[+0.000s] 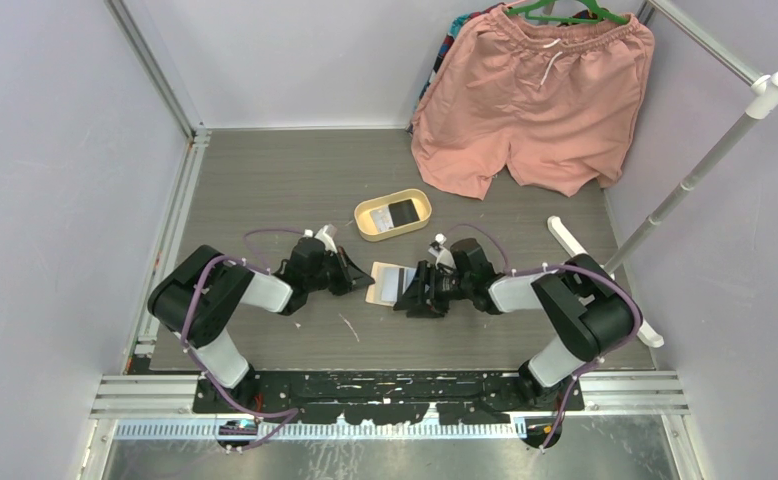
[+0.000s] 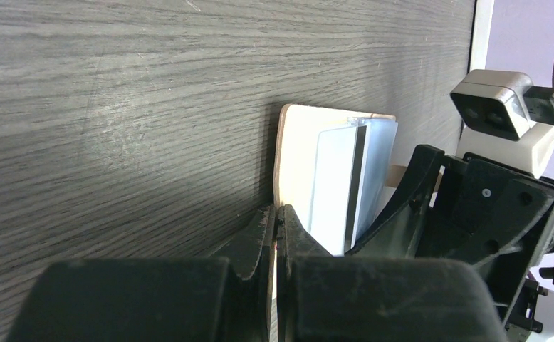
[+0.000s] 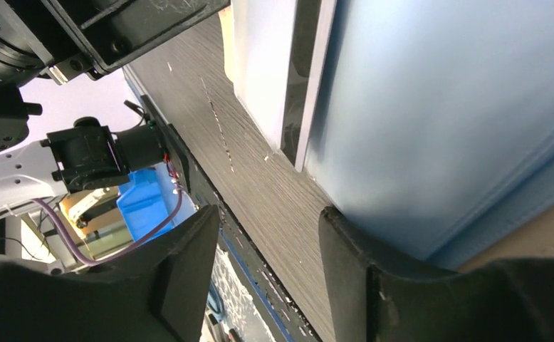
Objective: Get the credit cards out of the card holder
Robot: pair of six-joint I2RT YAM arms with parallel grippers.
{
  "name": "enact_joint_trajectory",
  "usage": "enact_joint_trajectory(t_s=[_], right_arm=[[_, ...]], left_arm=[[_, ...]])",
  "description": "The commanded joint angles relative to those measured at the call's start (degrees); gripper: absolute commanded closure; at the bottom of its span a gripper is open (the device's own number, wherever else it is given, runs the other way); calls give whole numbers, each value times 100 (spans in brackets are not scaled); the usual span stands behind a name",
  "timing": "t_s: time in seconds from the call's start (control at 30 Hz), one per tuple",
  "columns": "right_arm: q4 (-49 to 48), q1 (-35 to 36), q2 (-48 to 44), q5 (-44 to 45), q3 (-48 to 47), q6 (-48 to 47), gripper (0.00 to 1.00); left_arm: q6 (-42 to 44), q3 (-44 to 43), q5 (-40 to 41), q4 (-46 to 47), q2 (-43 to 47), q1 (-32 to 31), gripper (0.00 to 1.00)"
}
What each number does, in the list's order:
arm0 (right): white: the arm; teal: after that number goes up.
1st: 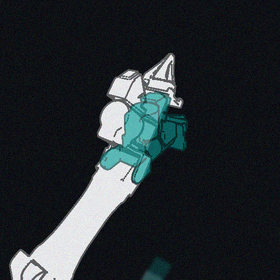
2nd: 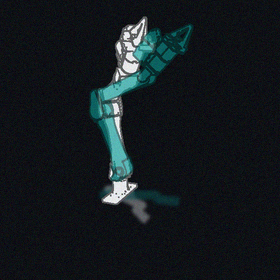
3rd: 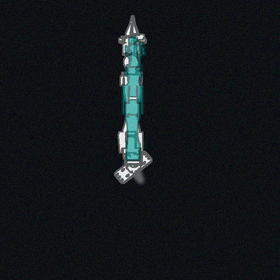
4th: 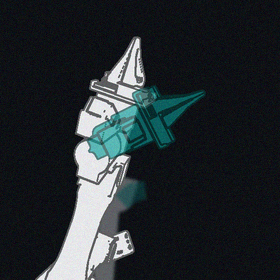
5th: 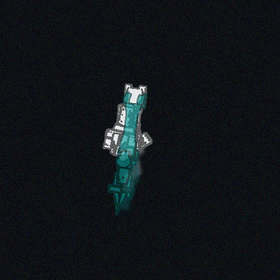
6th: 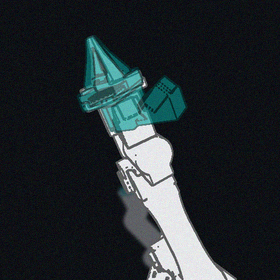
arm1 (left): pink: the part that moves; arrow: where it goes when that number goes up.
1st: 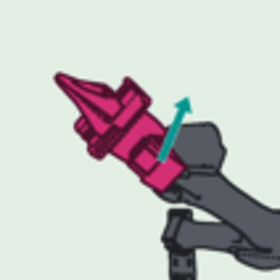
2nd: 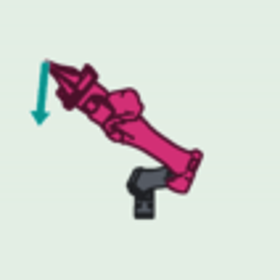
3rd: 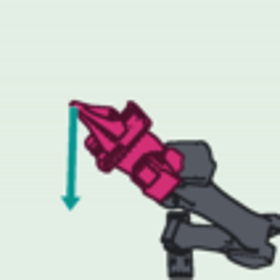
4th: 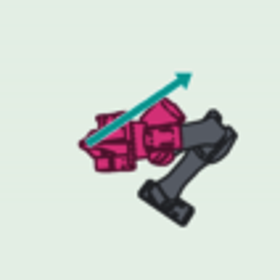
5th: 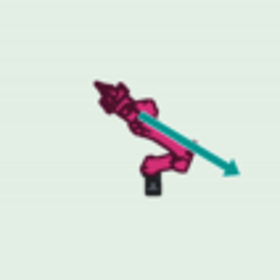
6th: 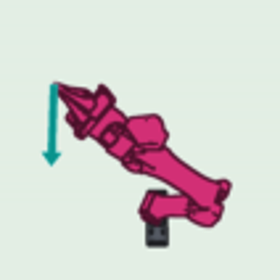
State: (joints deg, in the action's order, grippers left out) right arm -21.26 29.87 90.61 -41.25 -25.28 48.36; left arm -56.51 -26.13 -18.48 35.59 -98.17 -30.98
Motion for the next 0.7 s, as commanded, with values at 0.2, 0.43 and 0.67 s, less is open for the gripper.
enact_joint_trajectory(t_s=[0.2, 0.43, 0.67], right_arm=[[-124, -113, -958, 563, -9, 214, 36], [583, -162, -709, 1178, -455, -117, 36], [430, -165, -132, 1600, -541, -203, 36]], left_arm=[[668, 306, 1149, -1846, -592, 134, 100], [685, 293, 1120, -1837, -607, 129, 100], [694, 297, 1101, -1815, -630, 131, 100]])
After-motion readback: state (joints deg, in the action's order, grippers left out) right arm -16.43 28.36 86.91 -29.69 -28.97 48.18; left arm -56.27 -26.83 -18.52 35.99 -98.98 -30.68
